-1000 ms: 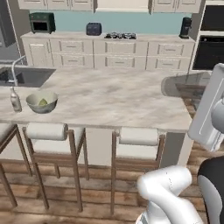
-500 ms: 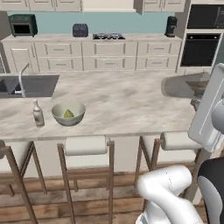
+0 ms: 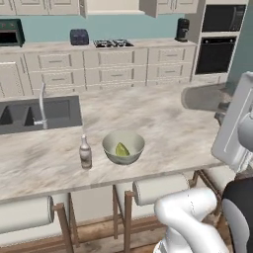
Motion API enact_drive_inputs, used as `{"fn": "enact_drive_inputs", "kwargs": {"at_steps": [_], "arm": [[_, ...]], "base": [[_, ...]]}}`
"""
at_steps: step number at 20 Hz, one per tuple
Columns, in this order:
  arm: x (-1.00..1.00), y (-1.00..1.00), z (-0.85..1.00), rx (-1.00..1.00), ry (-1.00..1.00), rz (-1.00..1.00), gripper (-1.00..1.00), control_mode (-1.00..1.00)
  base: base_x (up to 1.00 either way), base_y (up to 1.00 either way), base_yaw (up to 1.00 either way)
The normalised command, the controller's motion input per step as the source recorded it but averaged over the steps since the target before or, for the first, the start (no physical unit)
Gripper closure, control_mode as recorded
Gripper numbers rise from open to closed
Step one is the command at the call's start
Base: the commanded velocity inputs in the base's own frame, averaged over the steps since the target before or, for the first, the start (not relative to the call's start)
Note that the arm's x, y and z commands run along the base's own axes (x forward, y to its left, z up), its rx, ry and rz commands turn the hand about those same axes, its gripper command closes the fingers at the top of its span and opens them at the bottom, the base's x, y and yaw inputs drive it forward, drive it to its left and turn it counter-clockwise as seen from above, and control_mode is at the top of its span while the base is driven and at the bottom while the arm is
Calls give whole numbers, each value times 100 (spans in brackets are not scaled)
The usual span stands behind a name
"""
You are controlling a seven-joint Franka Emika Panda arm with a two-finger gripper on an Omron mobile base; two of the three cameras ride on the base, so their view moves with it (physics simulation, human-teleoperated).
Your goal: There is a bowl on the dining counter. Grab a lemon wedge from the fridge and place it in the bowl. Then get the liquor bottle and glass cup from the cabinet and place them next to the bowl.
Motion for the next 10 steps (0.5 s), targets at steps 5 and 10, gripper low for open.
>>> {"fn": "enact_drive_inputs", "kwargs": {"at_steps": [5,10], "arm": [[73,15,0,-10,41,-22,100,-100],[41,-30,0,-11,66,-36,100,-100]], "base": [[0,0,0],[0,0,0]]}}
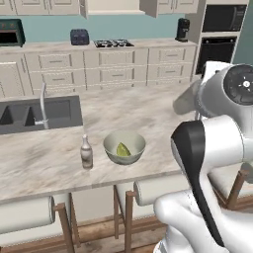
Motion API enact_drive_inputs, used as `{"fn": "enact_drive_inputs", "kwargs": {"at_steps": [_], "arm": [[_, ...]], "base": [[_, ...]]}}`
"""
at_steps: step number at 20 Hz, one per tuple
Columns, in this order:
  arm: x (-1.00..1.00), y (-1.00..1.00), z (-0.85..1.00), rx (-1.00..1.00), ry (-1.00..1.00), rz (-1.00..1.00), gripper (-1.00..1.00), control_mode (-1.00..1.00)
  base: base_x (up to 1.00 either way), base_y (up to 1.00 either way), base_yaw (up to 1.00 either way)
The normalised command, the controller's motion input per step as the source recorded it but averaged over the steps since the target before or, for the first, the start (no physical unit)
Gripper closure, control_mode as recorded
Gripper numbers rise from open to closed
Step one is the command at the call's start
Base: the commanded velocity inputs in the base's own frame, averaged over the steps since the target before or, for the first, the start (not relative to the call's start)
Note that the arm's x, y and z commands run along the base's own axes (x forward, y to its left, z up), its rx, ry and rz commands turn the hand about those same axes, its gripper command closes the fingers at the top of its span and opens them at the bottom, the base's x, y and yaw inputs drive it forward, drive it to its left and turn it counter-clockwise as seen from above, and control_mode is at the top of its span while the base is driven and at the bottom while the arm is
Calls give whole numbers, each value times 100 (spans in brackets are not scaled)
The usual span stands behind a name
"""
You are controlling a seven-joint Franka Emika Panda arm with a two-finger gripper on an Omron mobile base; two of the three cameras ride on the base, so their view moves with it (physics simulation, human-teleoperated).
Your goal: There is a bowl on the dining counter. Grab a lemon wedge from the fridge and place it in the bowl. Then get the liquor bottle and glass cup from the cabinet and place them next to the bowl.
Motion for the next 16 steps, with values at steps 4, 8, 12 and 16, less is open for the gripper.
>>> {"fn": "enact_drive_inputs", "kwargs": {"at_steps": [4,8,12,16], "arm": [[14,-53,-7,-5,56,-25,100,-100],[2,-64,-20,0,35,-5,100,-100],[5,-50,-31,0,32,-2,100,-100],[19,-16,-42,0,20,8,100,-100]], "base": [[0,0,0],[0,0,0],[0,0,0],[0,0,0]]}}
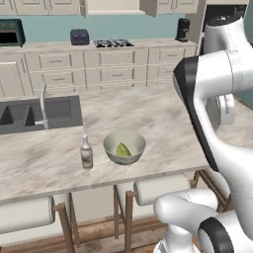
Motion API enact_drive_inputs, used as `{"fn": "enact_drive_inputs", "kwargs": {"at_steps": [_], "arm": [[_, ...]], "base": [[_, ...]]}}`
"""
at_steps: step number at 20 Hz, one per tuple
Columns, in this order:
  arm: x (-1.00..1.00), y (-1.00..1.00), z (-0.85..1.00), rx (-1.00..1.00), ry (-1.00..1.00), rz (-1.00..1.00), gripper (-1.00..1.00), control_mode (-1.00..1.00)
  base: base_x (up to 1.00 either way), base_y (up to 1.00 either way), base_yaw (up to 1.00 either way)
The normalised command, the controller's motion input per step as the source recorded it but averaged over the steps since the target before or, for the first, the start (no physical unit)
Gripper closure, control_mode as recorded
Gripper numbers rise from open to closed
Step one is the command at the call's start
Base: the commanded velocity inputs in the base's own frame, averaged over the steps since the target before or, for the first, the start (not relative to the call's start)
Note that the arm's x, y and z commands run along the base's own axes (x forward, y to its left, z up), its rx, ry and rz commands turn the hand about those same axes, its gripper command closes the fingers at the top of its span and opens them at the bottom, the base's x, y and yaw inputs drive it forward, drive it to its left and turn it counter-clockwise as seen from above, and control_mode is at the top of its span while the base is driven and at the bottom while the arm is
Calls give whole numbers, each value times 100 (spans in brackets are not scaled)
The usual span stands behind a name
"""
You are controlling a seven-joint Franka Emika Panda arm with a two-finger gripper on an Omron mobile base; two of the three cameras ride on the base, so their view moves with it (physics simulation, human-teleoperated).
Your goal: There is a bowl on the dining counter. Grab a lemon wedge from the fridge and place it in the bowl. Then get the liquor bottle and glass cup from the cabinet and place them next to the bowl.
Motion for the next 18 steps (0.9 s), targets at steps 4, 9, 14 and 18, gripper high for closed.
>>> {"fn": "enact_drive_inputs", "kwargs": {"at_steps": [4,9,14,18], "arm": [[42,-1,-58,1,11,19,100,-100],[56,0,-63,0,3,19,100,-100],[53,-4,-62,0,2,21,100,-100],[44,-22,-65,0,0,41,100,-100]], "base": [[0,0,0],[0,0,0],[0,0,0],[0,0,0]]}}
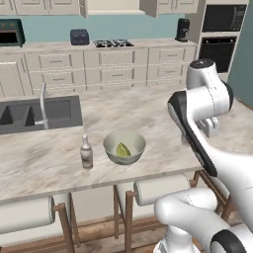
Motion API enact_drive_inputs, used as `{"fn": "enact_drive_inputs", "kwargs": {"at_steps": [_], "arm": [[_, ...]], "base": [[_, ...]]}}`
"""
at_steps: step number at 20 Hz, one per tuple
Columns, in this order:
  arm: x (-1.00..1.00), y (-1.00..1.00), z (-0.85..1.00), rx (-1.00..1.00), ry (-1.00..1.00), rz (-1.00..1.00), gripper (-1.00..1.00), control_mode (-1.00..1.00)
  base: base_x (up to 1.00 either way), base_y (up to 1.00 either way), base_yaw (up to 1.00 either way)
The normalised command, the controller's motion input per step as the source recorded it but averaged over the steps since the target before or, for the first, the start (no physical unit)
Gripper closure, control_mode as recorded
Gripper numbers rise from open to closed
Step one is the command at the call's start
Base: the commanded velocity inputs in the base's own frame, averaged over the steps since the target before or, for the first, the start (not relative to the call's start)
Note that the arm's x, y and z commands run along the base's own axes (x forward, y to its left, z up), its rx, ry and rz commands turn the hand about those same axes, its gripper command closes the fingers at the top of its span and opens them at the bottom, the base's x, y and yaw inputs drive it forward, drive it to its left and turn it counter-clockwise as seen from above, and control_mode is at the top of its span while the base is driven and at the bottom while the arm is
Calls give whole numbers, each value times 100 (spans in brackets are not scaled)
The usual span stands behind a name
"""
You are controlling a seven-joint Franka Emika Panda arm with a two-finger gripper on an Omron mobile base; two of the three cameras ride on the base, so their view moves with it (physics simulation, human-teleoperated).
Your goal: There is a bowl on the dining counter. Grab a lemon wedge from the fridge and place it in the bowl. Then get the liquor bottle and glass cup from the cabinet and place them next to the bowl.
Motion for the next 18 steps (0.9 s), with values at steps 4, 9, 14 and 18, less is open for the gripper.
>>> {"fn": "enact_drive_inputs", "kwargs": {"at_steps": [4,9,14,18], "arm": [[36,-35,-59,0,0,59,100,-100],[21,-17,-50,0,0,53,100,-100],[27,15,-38,0,0,37,100,-100],[40,30,-30,0,4,24,100,-100]], "base": [[0,0,0],[0,0,0],[0,0,0],[0,0,0]]}}
